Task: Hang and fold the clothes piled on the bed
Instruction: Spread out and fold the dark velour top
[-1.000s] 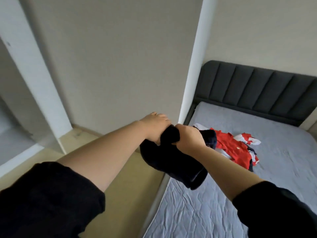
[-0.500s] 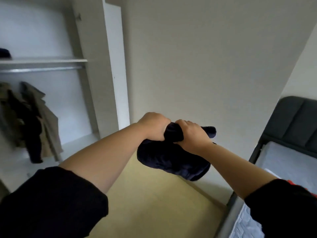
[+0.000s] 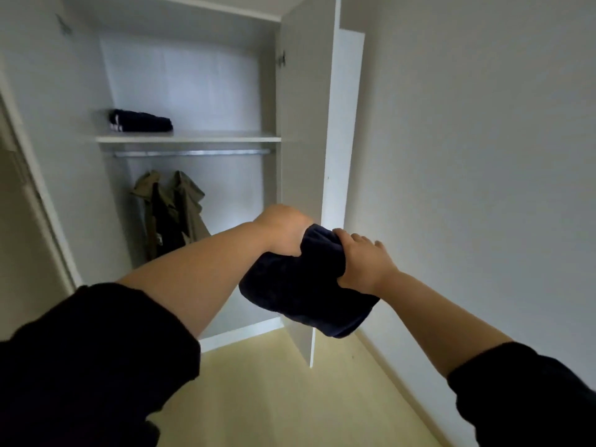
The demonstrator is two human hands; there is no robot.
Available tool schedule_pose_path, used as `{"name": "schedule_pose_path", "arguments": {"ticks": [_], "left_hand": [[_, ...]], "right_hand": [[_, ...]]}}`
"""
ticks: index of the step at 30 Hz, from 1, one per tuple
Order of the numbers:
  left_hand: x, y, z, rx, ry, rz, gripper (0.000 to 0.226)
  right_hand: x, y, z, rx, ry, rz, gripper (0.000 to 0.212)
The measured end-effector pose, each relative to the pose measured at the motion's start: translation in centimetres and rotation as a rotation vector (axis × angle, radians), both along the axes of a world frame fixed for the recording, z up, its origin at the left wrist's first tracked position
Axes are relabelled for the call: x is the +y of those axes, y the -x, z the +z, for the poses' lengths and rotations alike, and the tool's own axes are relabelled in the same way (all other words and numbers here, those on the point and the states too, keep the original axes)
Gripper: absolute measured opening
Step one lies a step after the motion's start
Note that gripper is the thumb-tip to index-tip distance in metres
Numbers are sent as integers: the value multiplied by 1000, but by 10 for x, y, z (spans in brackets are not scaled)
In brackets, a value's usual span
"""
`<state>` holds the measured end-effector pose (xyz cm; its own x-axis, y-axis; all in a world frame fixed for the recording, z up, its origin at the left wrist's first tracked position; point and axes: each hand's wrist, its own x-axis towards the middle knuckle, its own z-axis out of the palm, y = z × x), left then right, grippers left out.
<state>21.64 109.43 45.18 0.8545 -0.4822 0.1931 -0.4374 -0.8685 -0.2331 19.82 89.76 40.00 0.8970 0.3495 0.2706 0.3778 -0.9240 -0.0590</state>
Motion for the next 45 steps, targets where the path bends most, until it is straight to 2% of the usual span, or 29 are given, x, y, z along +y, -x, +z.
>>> {"name": "schedule_pose_path", "arguments": {"ticks": [4,7,15,22,24,28,31,35,42,45], "left_hand": [[33,-95,16,-68,15,39,15],[79,-148,23,-133,51,73,17],[241,-273,50,-384,3,154,24],[375,-404,110,-648,-115,131,19],[406,-438,129,-732,-171,104,21],[458,-504,149,-891,-254,45,21],[487,-553,154,-993,-245,50,22],[513,-607,147,-1003,-270,121,30],[565,-701,160,-876,-335,176,33],[583,-744,174,-887,-334,211,32]], "right_hand": [[30,-117,23,-115,-2,29,52],[75,-190,38,-234,47,92,42],[243,-354,70,-514,109,220,49],[382,-492,132,-746,16,237,45],[414,-528,151,-847,-6,235,45],[459,-595,179,-997,15,254,63],[486,-646,192,-1136,-1,282,56],[518,-710,189,-1197,-2,306,48],[574,-821,196,-1084,107,352,60],[596,-864,214,-1098,102,355,62]]}}
